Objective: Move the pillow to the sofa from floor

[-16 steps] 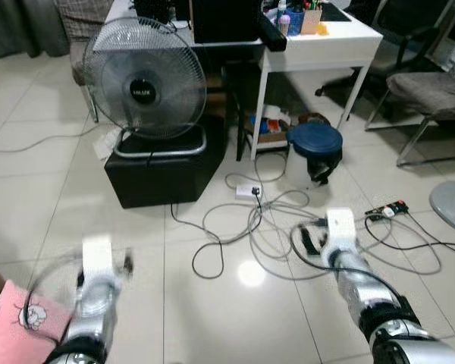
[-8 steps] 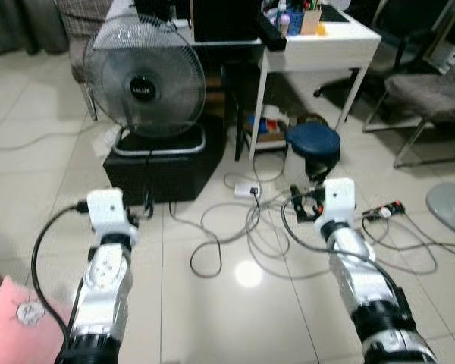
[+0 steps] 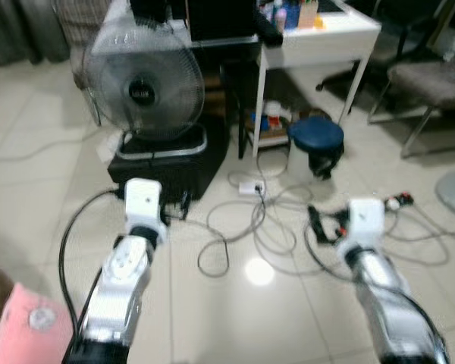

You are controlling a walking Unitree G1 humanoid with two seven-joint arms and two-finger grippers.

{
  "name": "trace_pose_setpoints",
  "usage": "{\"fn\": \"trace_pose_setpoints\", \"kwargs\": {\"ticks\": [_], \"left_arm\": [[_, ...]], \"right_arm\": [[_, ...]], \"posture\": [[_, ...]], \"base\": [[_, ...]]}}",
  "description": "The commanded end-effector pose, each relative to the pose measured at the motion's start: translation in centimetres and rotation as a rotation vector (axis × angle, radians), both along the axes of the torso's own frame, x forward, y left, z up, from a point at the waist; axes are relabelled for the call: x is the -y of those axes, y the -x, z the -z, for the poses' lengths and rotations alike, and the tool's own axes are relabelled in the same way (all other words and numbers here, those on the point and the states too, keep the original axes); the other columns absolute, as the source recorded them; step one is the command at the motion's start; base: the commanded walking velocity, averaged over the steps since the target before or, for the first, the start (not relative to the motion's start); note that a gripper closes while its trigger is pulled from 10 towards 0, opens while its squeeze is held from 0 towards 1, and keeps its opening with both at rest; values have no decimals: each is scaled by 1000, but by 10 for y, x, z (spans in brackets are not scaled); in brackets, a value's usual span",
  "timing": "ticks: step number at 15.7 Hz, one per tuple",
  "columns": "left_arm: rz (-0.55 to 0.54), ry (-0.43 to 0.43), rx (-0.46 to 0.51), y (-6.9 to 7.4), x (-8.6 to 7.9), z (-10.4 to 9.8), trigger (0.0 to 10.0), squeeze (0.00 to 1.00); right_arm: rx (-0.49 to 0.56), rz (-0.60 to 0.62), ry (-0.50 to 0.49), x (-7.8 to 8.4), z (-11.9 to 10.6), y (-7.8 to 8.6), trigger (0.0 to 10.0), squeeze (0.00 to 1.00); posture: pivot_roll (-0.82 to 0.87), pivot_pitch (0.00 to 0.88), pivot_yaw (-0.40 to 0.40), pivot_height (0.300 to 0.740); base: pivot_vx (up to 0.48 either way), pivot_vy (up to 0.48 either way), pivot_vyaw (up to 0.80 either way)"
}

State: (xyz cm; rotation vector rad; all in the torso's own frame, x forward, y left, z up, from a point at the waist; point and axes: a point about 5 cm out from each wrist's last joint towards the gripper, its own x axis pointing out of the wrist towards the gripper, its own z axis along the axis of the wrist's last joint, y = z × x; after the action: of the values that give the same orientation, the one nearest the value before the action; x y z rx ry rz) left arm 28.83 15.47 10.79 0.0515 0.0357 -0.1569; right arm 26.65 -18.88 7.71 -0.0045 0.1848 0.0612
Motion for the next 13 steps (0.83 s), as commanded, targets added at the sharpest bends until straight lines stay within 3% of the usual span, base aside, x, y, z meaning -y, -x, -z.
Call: {"fn": "trace_pose_setpoints", "kwargs": {"ticks": [1,3,5,7,9,13], "left_arm": [[-2,-6,-7,-3,0,-2,10000,0],[-66,-28,28,-9,-3,-5,10000,0],[-125,-34,49,-10,-5,-7,10000,0],[-155,-50,23,-2,-10,-2,10000,0],[-68,-79,34,6,-7,-5,10000,0],[-97,-86,58,2,-5,-13,10000,0]], "right_arm": [[27,23,11,5,-13,1,10000,0],[25,13,59,7,-23,8,10000,0],[32,-58,90,-6,-33,7,10000,0],[-15,-75,66,-20,-21,0,10000,0],[-69,-92,11,-36,-9,-1,10000,0],[-154,-143,44,-44,16,3,10000,0]], "posture": [[-72,0,83,740],[-115,0,73,740],[-117,0,53,740],[-103,0,56,740],[-70,0,53,740],[-34,0,57,740]], "base": [[0,0,0],[0,0,400],[0,0,800],[0,0,800],[0,0,800],[0,0,800]]}}
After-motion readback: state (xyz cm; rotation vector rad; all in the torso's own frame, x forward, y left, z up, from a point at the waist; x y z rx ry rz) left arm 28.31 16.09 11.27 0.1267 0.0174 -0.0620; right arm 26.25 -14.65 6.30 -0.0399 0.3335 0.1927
